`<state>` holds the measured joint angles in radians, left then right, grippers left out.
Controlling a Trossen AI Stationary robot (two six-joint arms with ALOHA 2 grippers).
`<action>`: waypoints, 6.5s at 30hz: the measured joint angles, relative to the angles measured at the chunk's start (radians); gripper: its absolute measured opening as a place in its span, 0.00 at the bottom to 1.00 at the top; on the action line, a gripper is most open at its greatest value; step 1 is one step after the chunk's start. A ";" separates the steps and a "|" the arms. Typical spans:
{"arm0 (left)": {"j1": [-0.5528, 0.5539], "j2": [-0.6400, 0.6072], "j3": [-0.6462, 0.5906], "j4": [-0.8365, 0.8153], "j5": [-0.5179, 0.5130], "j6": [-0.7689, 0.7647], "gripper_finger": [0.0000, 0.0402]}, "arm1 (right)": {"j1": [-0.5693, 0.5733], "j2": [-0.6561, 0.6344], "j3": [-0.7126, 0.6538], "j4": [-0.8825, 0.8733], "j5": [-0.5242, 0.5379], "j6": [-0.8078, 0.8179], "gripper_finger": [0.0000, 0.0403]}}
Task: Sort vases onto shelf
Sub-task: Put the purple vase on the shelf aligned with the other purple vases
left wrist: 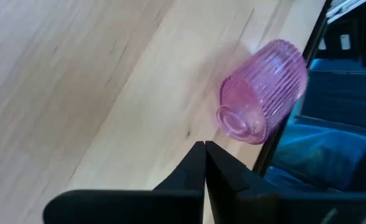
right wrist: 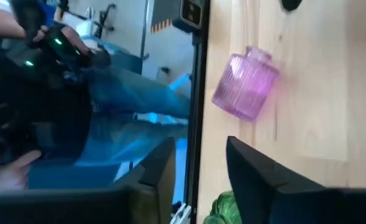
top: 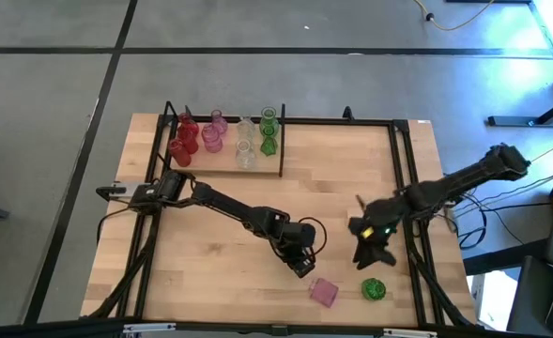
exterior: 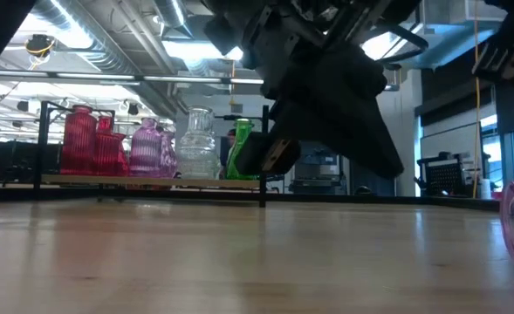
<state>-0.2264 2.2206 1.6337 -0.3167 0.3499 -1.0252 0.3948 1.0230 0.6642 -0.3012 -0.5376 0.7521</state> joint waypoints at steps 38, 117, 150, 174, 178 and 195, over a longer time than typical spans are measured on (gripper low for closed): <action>-0.129 -0.008 -0.009 0.062 -0.225 -0.095 0.00 | 0.184 0.536 0.000 0.439 0.060 0.368 0.00; -0.082 -0.086 -0.380 0.618 -0.302 -0.300 0.38 | 0.161 0.699 0.001 0.694 0.127 0.549 0.00; -0.180 -0.102 -0.623 0.994 -0.506 -0.600 0.38 | 0.100 0.693 0.000 0.613 0.229 0.548 0.00; -0.162 -0.106 -0.651 0.908 -0.374 -0.643 0.38 | 0.010 0.690 0.000 0.621 0.180 0.496 0.05; -0.201 -0.123 -0.654 0.893 -0.388 -0.684 0.31 | 0.011 0.665 0.000 0.621 0.188 0.497 0.20; -0.261 -0.138 -0.655 0.864 -0.558 -0.847 0.01 | 0.011 0.652 0.000 0.628 0.294 0.501 0.49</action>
<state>-0.4879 2.0822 0.9783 0.5468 -0.2081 -1.8724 0.4053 1.6753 0.6640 0.3267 -0.2434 1.2528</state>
